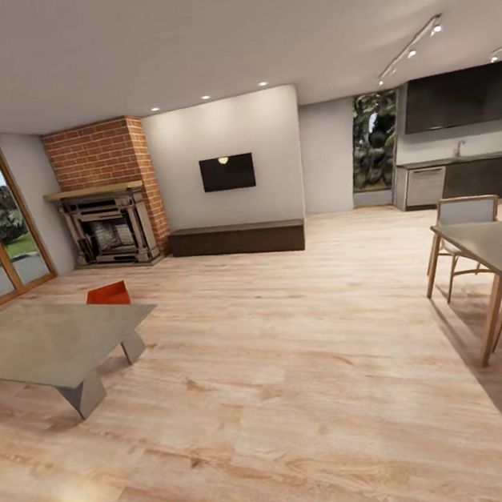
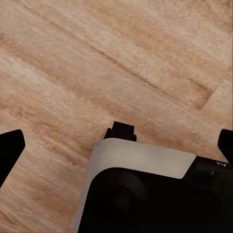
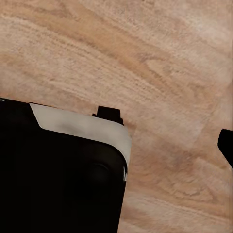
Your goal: Move the two storage containers from the living room to the garage. In the garage, place one container on the floor and stack the other container on top of it (either order is fine).
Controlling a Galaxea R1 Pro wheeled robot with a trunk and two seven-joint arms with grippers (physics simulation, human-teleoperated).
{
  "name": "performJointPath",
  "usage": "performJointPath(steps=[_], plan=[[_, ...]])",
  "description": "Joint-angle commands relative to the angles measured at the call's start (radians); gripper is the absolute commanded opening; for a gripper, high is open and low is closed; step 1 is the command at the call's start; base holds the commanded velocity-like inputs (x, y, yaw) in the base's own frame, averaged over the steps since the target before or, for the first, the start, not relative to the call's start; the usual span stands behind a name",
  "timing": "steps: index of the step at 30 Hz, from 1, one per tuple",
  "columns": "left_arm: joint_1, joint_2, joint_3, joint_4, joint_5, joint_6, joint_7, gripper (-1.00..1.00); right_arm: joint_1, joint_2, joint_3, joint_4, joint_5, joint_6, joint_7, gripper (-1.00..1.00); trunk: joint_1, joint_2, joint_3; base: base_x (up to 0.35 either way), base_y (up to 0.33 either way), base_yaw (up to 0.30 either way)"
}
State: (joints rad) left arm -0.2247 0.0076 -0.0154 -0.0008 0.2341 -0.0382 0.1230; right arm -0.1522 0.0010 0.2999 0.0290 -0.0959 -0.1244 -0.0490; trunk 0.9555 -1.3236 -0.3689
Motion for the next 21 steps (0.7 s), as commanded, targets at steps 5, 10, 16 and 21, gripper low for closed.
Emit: performJointPath(steps=[5, 10, 16, 21], plan=[[-0.001, -0.001, -0.003, 0.001, 0.007, -0.003, 0.001, 1.00, -0.001, 0.002, 0.008, 0.003, -0.010, -0.005, -0.003, 1.00, 0.001, -0.001, -0.001, 0.322, 0.000, 0.032], [-0.001, -0.001, -0.003, 0.001, 0.007, -0.003, 0.001, 1.00, -0.001, 0.001, 0.009, 0.003, -0.009, -0.005, -0.003, 1.00, 0.001, -0.001, -0.001, 0.323, 0.000, 0.005], [-0.001, 0.000, -0.002, 0.001, 0.007, -0.003, 0.001, 1.00, -0.001, -0.003, 0.014, 0.003, 0.000, -0.002, 0.003, 1.00, 0.001, -0.001, -0.001, 0.323, 0.000, 0.001], [-0.001, 0.000, -0.002, 0.001, 0.007, -0.003, 0.001, 1.00, -0.001, -0.003, 0.016, 0.003, 0.001, 0.002, 0.000, 1.00, 0.001, -0.001, -0.001, 0.323, 0.000, 0.000]])
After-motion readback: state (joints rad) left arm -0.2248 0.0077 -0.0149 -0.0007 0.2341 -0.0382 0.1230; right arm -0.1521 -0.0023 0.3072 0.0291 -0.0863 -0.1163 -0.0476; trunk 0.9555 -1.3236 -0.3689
